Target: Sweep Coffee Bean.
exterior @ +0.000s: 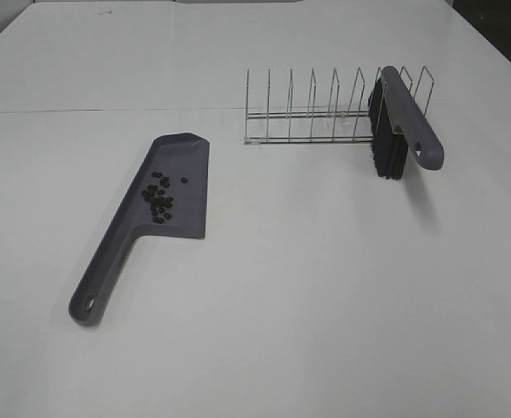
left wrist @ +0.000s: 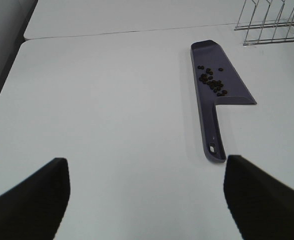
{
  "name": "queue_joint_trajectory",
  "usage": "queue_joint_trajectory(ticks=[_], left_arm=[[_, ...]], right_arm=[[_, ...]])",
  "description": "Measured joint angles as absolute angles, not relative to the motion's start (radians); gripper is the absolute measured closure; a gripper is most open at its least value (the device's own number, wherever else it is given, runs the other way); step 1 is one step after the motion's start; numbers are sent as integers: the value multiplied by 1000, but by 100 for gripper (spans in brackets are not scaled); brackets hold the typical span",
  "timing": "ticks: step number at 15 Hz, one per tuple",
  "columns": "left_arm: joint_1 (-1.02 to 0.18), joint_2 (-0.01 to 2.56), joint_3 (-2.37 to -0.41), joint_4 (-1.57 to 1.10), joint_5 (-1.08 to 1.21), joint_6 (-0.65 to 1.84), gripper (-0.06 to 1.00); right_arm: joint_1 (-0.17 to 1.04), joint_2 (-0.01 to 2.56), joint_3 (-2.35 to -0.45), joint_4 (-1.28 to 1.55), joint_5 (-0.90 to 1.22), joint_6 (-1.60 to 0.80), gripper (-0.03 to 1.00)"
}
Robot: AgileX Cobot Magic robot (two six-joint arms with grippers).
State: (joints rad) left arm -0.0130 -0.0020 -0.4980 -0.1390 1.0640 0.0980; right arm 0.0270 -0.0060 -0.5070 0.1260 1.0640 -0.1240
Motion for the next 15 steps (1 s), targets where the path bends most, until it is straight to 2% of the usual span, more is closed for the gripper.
queue_joint_trajectory(ticks=[15], left_arm=[[-13, -2, -498, -139, 1064, 98, 18]], right_arm=[[27, -6, -507, 135, 1064, -124, 17]])
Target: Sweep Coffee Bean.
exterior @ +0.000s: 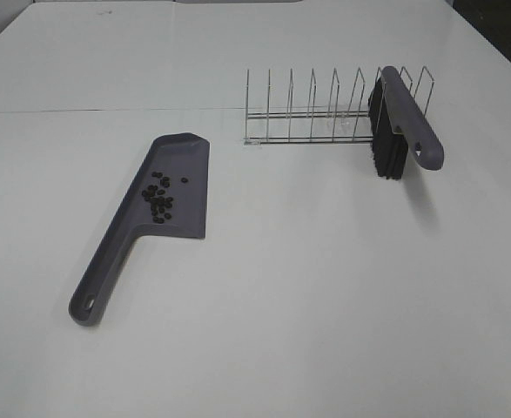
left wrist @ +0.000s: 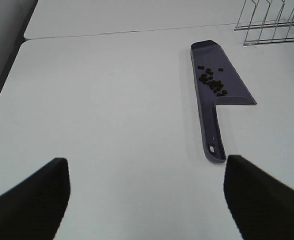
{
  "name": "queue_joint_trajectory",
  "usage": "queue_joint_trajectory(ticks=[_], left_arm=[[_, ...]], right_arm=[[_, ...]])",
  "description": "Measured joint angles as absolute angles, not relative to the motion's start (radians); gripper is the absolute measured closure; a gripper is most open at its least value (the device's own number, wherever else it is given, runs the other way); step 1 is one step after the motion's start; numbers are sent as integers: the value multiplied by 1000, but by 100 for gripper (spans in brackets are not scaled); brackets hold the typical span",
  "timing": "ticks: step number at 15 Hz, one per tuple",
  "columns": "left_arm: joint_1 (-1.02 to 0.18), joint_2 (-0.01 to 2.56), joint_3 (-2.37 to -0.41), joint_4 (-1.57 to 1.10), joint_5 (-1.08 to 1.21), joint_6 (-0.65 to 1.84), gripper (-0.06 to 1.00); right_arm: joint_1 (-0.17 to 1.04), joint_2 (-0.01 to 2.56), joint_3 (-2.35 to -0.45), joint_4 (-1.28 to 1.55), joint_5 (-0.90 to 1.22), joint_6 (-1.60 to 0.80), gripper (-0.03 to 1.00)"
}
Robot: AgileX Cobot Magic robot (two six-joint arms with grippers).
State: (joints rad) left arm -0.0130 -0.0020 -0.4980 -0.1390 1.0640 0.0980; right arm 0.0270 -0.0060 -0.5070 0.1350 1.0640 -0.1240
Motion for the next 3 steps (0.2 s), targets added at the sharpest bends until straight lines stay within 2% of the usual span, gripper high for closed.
queue_joint_trajectory(ticks=[3], left_arm=[[-13, -2, -498, -139, 1064, 98, 18]], right_arm=[[27, -6, -507, 135, 1064, -124, 17]])
